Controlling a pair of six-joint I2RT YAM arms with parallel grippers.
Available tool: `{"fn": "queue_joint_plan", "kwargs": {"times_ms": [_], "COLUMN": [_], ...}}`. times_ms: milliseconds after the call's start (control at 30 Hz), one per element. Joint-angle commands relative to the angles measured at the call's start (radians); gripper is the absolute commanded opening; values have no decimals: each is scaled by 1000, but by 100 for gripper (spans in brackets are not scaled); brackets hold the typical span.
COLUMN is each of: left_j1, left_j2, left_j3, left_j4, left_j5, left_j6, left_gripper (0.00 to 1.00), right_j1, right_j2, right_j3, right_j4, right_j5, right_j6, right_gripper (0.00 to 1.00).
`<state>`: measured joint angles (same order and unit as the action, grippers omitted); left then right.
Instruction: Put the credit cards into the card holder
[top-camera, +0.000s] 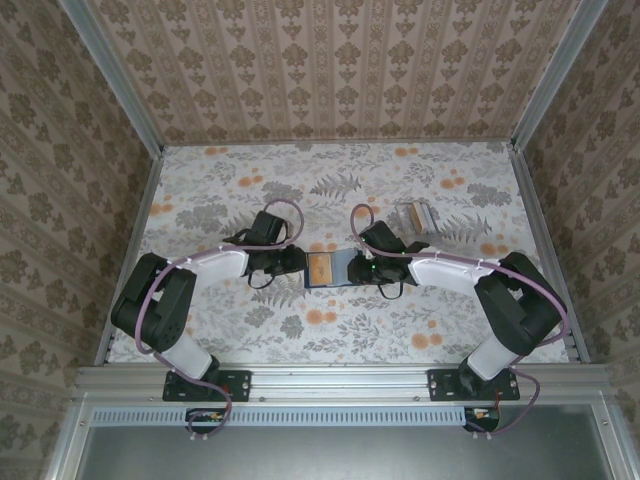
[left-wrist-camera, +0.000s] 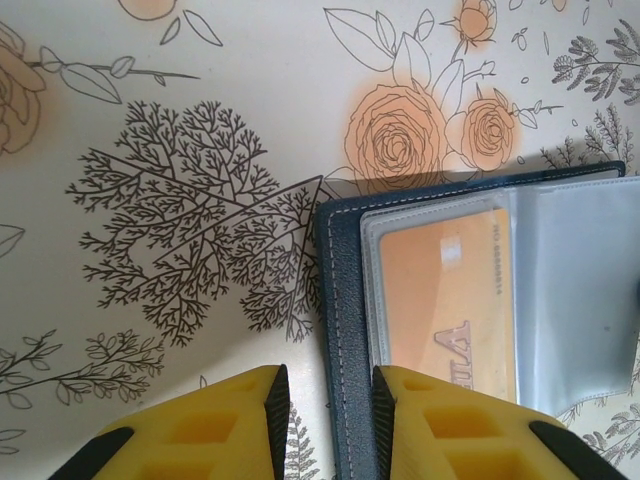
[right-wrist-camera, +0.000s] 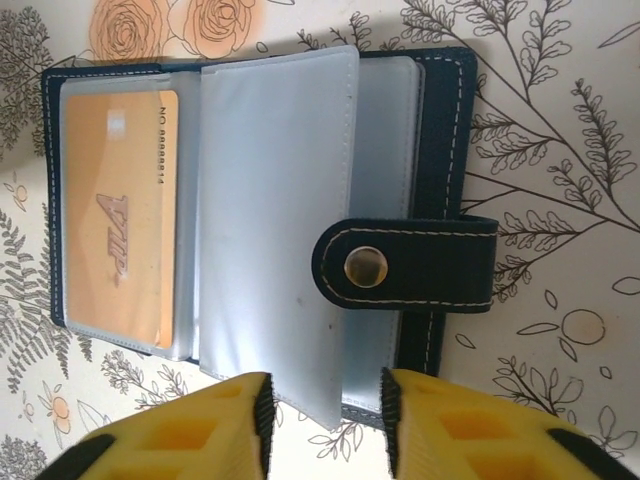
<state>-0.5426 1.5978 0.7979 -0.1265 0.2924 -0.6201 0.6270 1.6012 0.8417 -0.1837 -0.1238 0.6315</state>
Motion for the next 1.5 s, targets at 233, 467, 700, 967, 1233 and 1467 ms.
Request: {"fn": "queue_joint_plan", "kwargs": {"times_ms": [233, 467, 700, 967, 1233, 1467], "left_j1": [-9, -10, -12, -13, -13, -11], "left_j2": [8, 15, 18, 26, 21, 15], "left_j3": [-7, -8, -9, -11, -10, -7], "left_j4": [1, 4, 10, 16, 13, 9], "left_j5": [-2, -1, 1, 4, 7, 9], "left_j6": [11, 10, 9, 10, 8, 17], "left_gripper": [31, 31, 31, 31, 31, 32], "right_j1": [13, 13, 16, 28, 32, 30], "right_j2": [71, 91, 86, 94, 93, 76], "right_j3": [48, 53, 62, 61, 58, 25], "right_j4": [26, 30, 23, 71, 142, 254], "right_j5": [-46, -48, -54, -88, -126, -180], "right_j6": [-8, -10, -17, -30, -32, -3], "right_gripper": [30, 24, 23, 27, 28, 27]}}
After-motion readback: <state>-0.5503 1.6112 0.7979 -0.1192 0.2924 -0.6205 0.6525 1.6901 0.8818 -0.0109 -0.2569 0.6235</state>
